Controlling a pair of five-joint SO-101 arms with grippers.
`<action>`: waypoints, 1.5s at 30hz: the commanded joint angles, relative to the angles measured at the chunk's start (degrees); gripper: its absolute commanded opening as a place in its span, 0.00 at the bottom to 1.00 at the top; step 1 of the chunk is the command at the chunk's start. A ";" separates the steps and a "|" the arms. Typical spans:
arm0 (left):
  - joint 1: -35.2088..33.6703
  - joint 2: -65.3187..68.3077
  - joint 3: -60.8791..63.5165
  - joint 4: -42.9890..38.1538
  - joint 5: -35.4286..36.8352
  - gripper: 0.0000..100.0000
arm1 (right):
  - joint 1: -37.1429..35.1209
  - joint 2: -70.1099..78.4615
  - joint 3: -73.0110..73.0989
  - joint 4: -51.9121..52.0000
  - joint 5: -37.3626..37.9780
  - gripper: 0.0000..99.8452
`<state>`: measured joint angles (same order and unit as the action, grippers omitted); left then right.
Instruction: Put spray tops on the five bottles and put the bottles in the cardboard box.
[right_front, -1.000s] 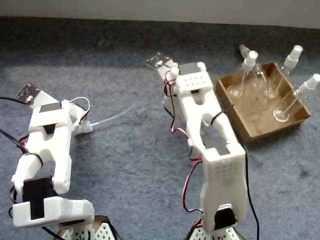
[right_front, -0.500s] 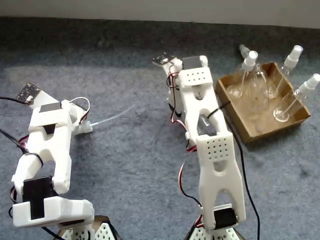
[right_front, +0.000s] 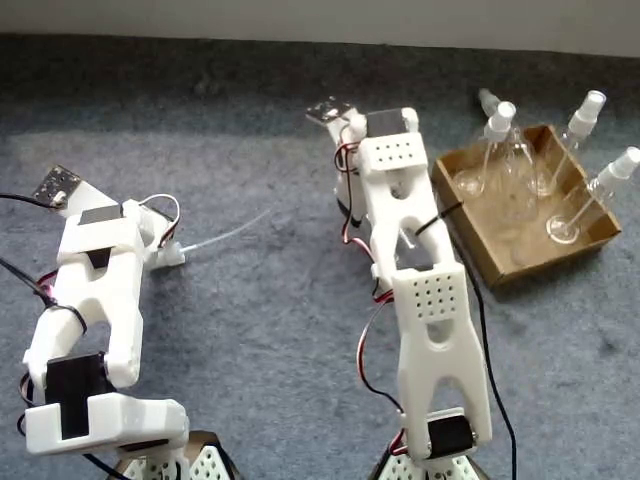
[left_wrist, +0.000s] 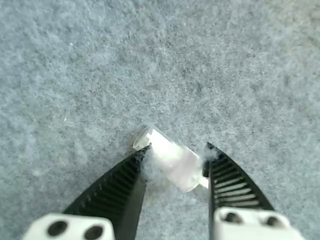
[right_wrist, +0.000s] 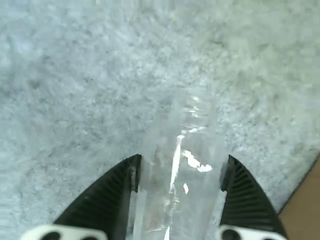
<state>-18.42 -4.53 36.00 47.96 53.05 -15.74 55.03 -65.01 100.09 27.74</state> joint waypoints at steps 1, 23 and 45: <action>-0.31 -2.68 -0.22 -0.70 0.18 0.15 | 0.48 -10.68 -2.77 1.19 -2.55 0.18; -0.75 -2.59 -0.22 -0.62 0.09 0.15 | -3.30 -56.40 31.34 1.01 -7.21 0.18; -2.42 -2.59 -1.89 0.35 0.44 0.15 | -4.53 -106.77 108.26 -39.78 -16.79 0.18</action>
<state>-20.00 -4.62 37.05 47.96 53.05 -19.78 -45.80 34.95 67.91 12.79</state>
